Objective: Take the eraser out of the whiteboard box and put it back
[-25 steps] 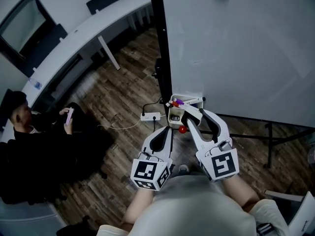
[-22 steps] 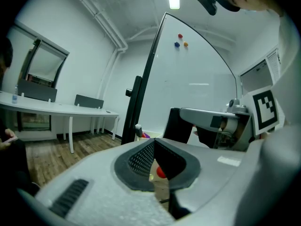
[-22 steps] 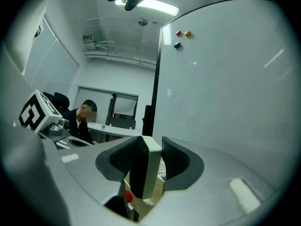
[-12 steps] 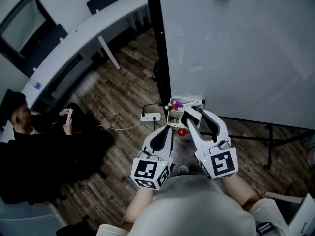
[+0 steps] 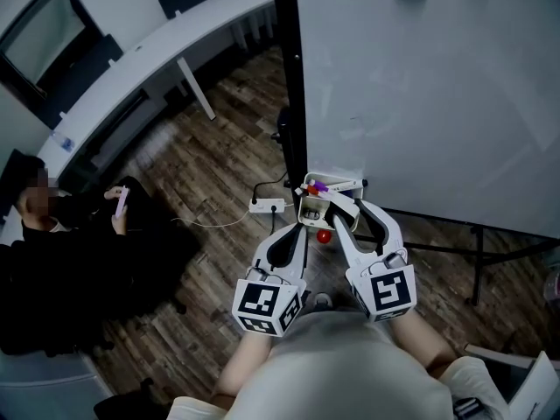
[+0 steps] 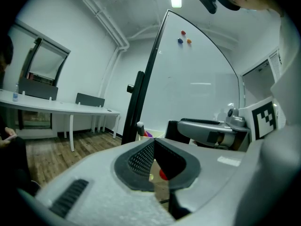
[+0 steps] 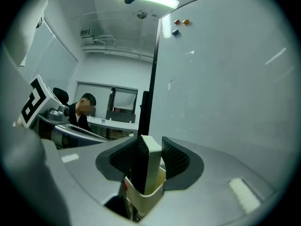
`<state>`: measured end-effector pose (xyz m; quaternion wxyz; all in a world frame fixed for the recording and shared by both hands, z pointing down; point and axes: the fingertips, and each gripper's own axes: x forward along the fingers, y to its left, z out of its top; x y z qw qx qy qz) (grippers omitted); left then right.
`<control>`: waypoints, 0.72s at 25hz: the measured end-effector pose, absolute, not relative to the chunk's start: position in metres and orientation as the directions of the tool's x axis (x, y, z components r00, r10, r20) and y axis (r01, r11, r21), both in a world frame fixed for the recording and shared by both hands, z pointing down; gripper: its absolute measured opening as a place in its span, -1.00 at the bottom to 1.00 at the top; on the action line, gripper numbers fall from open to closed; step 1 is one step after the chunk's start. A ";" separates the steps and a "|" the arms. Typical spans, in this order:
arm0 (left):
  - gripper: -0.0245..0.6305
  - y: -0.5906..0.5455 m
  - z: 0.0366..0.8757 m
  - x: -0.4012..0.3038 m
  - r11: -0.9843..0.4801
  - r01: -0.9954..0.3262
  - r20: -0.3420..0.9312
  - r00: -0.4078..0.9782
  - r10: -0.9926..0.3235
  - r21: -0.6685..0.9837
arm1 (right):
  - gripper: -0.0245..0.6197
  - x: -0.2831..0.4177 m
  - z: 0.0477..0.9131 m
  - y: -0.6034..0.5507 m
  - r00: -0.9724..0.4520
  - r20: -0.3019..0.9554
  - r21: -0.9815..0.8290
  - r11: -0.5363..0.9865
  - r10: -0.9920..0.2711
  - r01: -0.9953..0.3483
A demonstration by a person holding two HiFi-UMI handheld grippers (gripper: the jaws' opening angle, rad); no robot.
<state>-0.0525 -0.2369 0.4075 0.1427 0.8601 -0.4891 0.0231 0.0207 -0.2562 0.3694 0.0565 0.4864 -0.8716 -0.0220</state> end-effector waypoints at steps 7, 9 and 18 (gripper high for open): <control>-0.93 -0.238 0.411 -0.053 -0.480 -0.847 0.185 0.521 -0.833 0.228 | -0.40 0.021 0.383 -0.257 -0.515 0.105 0.085 0.524 -0.850 -0.847; -0.93 -0.237 0.411 -0.053 -0.481 -0.847 0.184 0.522 -0.833 0.228 | -0.40 0.021 0.387 -0.257 -0.515 0.115 0.084 0.525 -0.850 -0.847; -0.93 -0.236 0.412 -0.052 -0.483 -0.845 0.193 0.526 -0.829 0.228 | -0.39 0.019 0.404 -0.259 -0.514 0.167 0.071 0.530 -0.841 -0.845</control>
